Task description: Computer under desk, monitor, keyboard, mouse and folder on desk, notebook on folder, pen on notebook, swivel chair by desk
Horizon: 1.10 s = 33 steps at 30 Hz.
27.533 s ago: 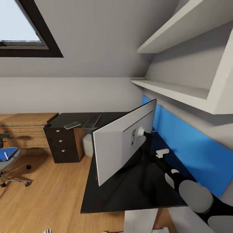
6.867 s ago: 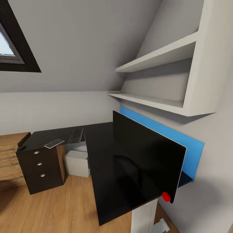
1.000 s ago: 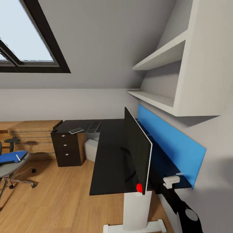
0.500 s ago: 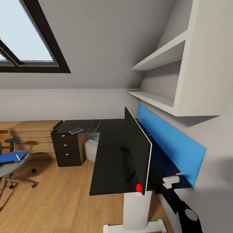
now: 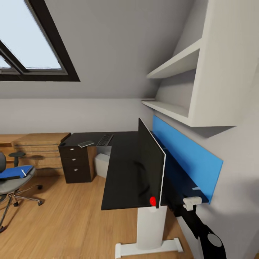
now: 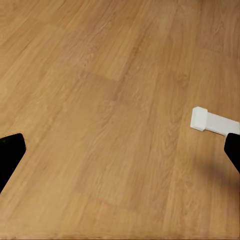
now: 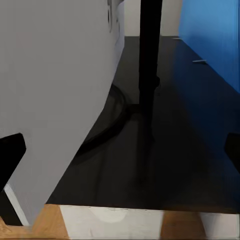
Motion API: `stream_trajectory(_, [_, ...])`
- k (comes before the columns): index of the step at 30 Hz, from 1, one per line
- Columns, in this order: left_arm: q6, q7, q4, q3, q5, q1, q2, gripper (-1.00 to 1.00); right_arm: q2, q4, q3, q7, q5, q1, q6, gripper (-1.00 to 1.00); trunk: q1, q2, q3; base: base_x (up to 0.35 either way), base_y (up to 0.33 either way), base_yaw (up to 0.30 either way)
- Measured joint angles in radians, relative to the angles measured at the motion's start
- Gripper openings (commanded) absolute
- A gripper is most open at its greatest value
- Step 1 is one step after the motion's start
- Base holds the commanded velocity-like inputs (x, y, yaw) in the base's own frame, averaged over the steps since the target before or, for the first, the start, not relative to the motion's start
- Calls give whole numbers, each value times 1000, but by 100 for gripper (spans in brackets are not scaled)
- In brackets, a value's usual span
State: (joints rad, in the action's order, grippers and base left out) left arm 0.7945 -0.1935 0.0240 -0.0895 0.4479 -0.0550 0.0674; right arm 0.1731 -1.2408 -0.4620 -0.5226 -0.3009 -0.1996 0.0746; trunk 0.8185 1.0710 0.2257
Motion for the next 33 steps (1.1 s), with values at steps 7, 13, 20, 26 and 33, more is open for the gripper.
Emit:
stream_trajectory(7, [0,0,0,1,0,0,0,100,0,0,-5,-2,0,0,20,100,0,0,0,-210,78,0])
stream_trajectory(13, [-1,0,0,0,0,0,0,100,0,-2,-4,0,2,0,21,100,-1,0,0,-33,17,0])
stream_trajectory(20, [-1,0,0,1,1,0,0,100,0,-6,-5,2,0,0,-22,100,-1,0,0,-4,2,0])
stream_trajectory(26, [-1,0,0,1,1,0,0,100,0,-7,-6,0,0,0,-33,100,-1,0,0,0,0,0])
stream_trajectory(33, [-1,0,0,1,1,0,0,100,0,-3,-5,19,0,0,-35,100,-1,0,0,0,0,38])
